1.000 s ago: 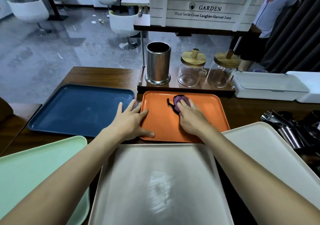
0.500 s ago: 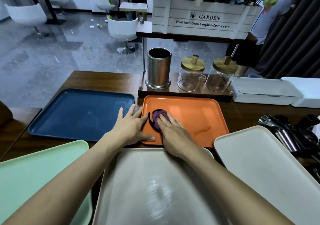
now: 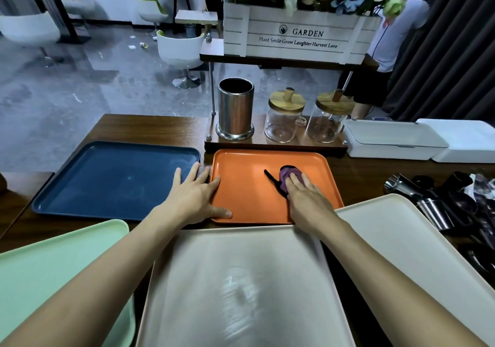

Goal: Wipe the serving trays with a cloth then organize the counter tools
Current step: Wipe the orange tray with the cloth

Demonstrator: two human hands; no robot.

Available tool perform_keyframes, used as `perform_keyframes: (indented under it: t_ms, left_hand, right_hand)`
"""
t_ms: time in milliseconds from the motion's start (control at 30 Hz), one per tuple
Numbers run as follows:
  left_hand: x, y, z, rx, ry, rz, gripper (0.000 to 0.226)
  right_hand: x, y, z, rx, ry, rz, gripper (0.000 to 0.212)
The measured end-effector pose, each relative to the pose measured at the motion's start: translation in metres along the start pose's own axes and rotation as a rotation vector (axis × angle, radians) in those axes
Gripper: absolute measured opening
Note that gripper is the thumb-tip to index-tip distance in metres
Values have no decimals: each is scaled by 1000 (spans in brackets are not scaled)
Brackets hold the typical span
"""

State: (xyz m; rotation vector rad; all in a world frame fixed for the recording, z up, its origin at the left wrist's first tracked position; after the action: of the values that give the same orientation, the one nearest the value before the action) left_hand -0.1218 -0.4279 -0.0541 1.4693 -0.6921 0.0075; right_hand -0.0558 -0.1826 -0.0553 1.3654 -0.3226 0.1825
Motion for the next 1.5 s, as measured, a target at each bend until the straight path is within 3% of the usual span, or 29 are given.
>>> perform_keyframes:
  t_ms: [200, 433, 600, 800, 1033, 1267, 1500]
  left_hand:
    - [-3, 3, -5, -18, -16, -2, 112]
    - [-7, 2, -7, -44, -33, 7, 113]
    - [-1, -1, -5, -26, -12, 18, 112]
    - [3, 3, -7, -59, 35, 41, 112]
    - [1, 6, -11, -72, 65, 89, 111]
    - [0, 2, -9, -56, 47, 43, 110]
    - [1, 4, -7, -70, 33, 31, 112]
  right_hand:
    - [-1, 3, 7, -13, 10, 52, 64]
    - [3, -10, 73, -2, 301, 73, 57]
    - [0, -9, 75, 49, 398, 92, 62]
    - [-6, 13, 15, 93, 293, 127, 69]
    - [-15, 41, -50, -18, 135, 38, 52]
    - [-17, 17, -31, -83, 61, 109, 65]
    - [0, -5, 66, -103, 299, 245, 64]
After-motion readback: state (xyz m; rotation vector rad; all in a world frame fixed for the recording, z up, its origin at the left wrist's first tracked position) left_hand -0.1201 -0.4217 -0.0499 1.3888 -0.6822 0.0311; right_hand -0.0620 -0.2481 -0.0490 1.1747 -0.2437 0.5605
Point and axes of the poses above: each hand's wrist, its own x-axis away from the middle knuckle, its own y-axis out of the back of the hand, z = x × y, the point moved 6 cm from there along -x, towards the middle knuckle, and after that the axes turned 9 degrees about z, right-handed, at the moved point
